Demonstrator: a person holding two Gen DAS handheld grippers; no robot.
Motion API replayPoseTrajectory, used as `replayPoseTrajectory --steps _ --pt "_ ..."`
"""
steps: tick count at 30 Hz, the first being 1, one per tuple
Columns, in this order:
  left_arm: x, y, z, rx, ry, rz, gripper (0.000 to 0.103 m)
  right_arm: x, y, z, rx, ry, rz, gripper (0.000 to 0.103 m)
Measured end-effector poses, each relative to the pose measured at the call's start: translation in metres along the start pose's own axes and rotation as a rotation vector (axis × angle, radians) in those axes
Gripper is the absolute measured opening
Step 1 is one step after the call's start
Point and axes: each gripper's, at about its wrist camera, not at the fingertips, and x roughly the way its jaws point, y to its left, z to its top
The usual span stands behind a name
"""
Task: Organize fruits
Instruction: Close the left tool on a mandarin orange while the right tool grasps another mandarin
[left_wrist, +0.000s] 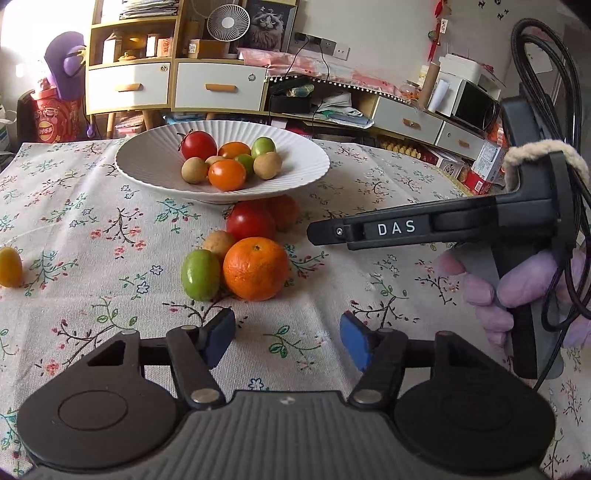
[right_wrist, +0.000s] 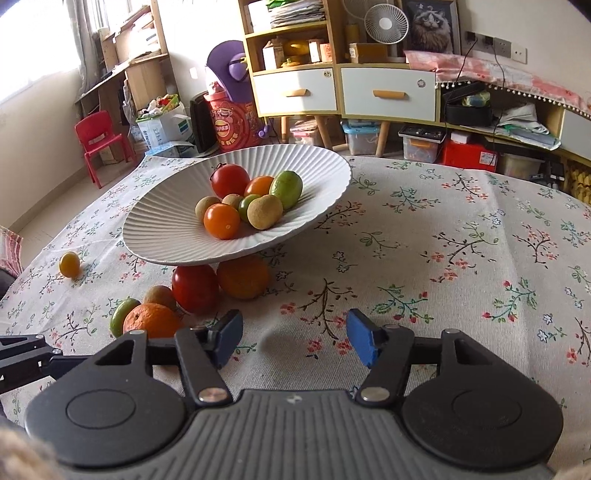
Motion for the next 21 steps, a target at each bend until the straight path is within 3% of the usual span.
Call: replayPoseTrajectory --steps 6,13,21 --pt "0.008 -0.002 0.006 -0.029 -0.027 0.034 0.057 0.006 0.005 0.006 -0.073 0.002 0.078 0.049" --pt "0.011 0.001 0.01 -0.073 -0.047 0.056 0.055 0.015 0.015 0.012 -0.151 -0.001 0.095 0.043" --pt "0.011 0.011 0.016 -0.124 -0.047 0.058 0.04 0.019 0.022 0.012 -0.213 -0.011 0.091 0.031"
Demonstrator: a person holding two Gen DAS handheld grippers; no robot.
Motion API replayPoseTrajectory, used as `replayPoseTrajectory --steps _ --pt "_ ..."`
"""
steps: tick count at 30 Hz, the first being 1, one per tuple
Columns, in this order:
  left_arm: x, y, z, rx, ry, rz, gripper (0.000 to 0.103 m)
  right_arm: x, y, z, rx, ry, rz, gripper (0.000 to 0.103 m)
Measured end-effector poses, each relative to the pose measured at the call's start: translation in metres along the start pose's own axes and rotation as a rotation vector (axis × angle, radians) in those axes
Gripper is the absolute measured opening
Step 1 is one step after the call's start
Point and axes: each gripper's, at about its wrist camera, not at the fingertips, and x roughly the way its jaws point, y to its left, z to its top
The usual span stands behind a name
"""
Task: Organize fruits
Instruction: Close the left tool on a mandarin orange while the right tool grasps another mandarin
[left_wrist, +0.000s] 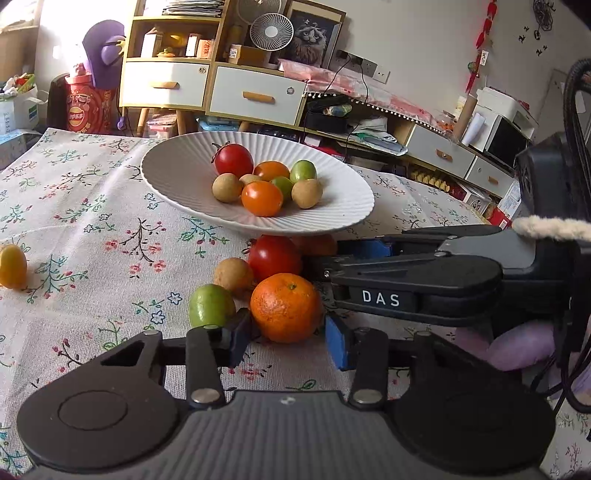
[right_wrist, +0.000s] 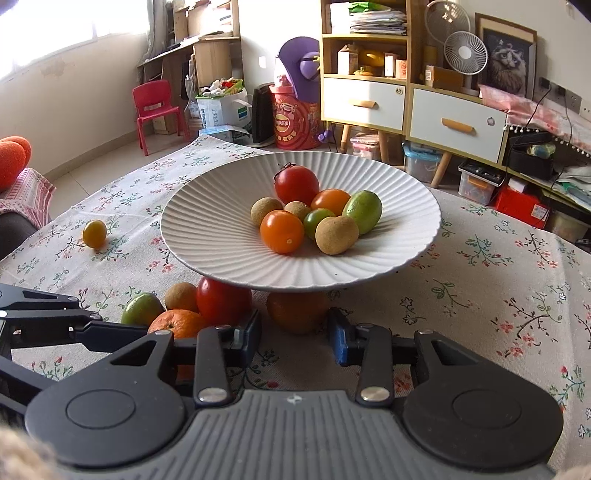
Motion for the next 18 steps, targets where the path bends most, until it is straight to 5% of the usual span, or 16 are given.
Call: replayPoseTrajectory --steps 7,10,13,18 --pt "-0.001 0.004 0.003 0.013 0.023 -0.028 0.038 -0.004 0.001 -0.002 0.014 -0.001 -0.009 0.026" --pt "-0.004 0.008 0.003 0.003 0.033 -0.033 0.038 -0.009 0.0 -0.004 0.016 0.012 -0.01 0.01" --pt "-0.008 0.012 0.002 -0.019 0.041 -0.033 0.038 -0.013 -0.001 -0.007 0.021 0.02 -0.02 0.009" --pt "-0.013 0.016 -0.002 -0.008 0.044 -0.034 0.038 -0.01 0.0 -0.004 0.061 -0.001 -0.026 0.035"
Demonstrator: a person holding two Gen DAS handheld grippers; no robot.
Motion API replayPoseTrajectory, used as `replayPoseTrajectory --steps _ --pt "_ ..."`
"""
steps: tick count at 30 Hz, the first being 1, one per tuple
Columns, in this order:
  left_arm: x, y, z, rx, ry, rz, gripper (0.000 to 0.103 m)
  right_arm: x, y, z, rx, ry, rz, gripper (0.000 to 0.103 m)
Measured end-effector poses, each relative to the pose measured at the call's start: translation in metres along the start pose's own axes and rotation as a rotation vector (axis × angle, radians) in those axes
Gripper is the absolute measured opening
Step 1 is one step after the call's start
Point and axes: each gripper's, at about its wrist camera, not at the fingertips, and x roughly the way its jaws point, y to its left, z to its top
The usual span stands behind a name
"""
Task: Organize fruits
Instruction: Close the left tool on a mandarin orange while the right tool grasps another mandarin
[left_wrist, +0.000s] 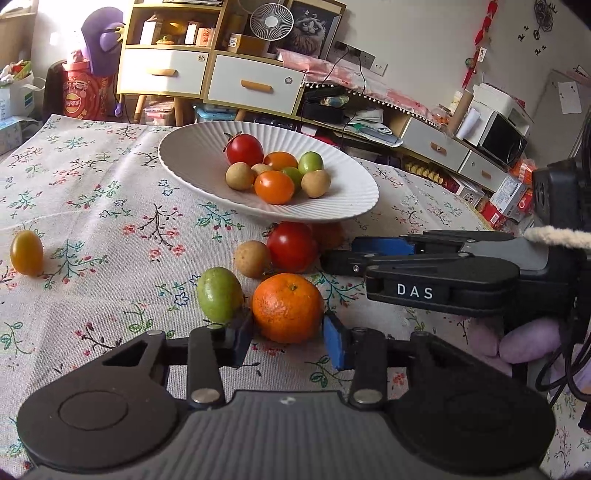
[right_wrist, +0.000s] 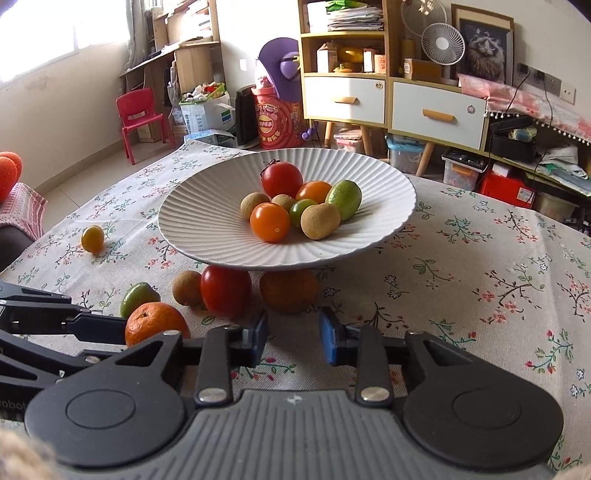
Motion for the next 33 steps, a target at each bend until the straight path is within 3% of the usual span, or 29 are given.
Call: replayPoseTrajectory --steps 11,14,17,33 --pt "-0.007 0.014 -0.003 -0.006 0.016 -0.035 0.038 0.018 0.008 0.005 -0.024 -0.02 -0.043 0.041" --pt "-0.009 0.018 -0.005 0.003 0.012 -0.048 0.038 0.019 0.01 0.006 -0.024 -0.024 -0.056 0.032" --pt "-0.012 0.019 -0.007 0.013 0.008 -0.057 0.038 0.017 0.013 0.006 -0.039 -0.02 -0.067 0.031" --pt "-0.017 0.019 -0.013 0.05 -0.014 -0.061 0.039 -0.026 0.025 -0.018 -0.07 0.058 -0.074 0.031"
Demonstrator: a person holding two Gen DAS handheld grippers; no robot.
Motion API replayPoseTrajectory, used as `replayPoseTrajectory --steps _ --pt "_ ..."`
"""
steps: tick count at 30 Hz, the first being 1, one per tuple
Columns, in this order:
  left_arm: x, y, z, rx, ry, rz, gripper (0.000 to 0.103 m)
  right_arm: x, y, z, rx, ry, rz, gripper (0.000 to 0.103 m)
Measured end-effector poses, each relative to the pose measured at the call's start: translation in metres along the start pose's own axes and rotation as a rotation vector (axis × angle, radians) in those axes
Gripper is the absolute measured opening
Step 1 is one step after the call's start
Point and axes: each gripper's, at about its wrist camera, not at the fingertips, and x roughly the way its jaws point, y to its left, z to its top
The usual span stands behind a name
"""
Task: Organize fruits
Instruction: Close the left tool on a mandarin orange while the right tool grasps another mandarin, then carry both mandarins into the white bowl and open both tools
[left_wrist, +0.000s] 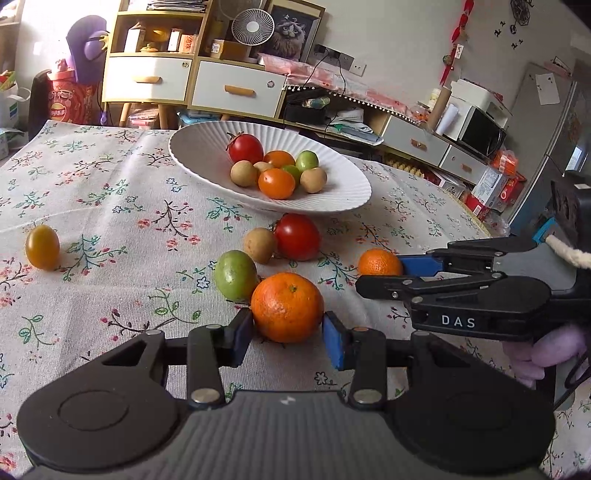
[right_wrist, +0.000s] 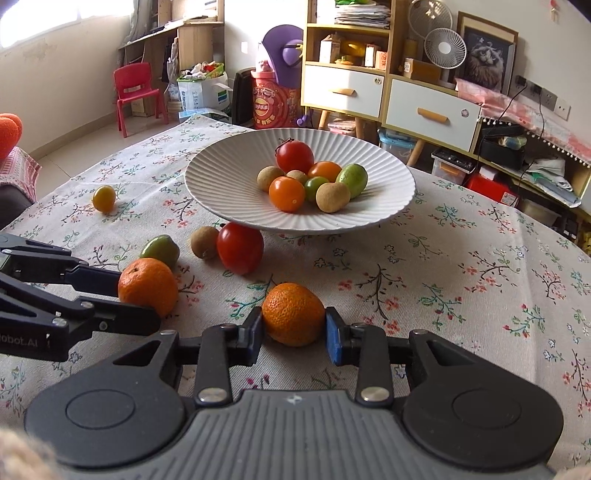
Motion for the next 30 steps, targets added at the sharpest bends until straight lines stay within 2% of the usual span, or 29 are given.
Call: replayPoseTrajectory --steps 5,7,9,12,14,23,30 --pt "0.001 0.0 0.0 0.008 -0.004 0.001 0.04 -0.005 0.003 -0.008 0.018 -0.012 -0.01 0.032" --pt "0.001 0.0 -0.001 0.011 -0.007 -0.007 0.042 -0.005 0.002 -0.008 0.031 -0.014 -0.011 0.033" --pt "0.001 0.001 -0.001 0.012 -0.01 -0.022 0.049 -0.006 0.001 -0.007 0.045 -0.015 -0.005 0.034" --pt "0.002 0.0 -0.001 0.018 -0.016 -0.035 0.054 -0.009 0.0 -0.008 0.066 -0.03 0.015 0.042" --pt "0.003 0.0 -0.001 0.016 -0.019 -0.036 0.055 -0.01 0.001 -0.008 0.074 -0.036 0.018 0.043" --pt "0.004 0.001 0.002 0.006 -0.029 -0.018 0.054 -0.009 0.001 -0.013 0.094 -0.044 0.014 0.046" --pt "0.004 -0.001 0.002 0.006 -0.031 0.009 0.041 -0.009 -0.006 -0.012 0.148 -0.057 0.02 0.043"
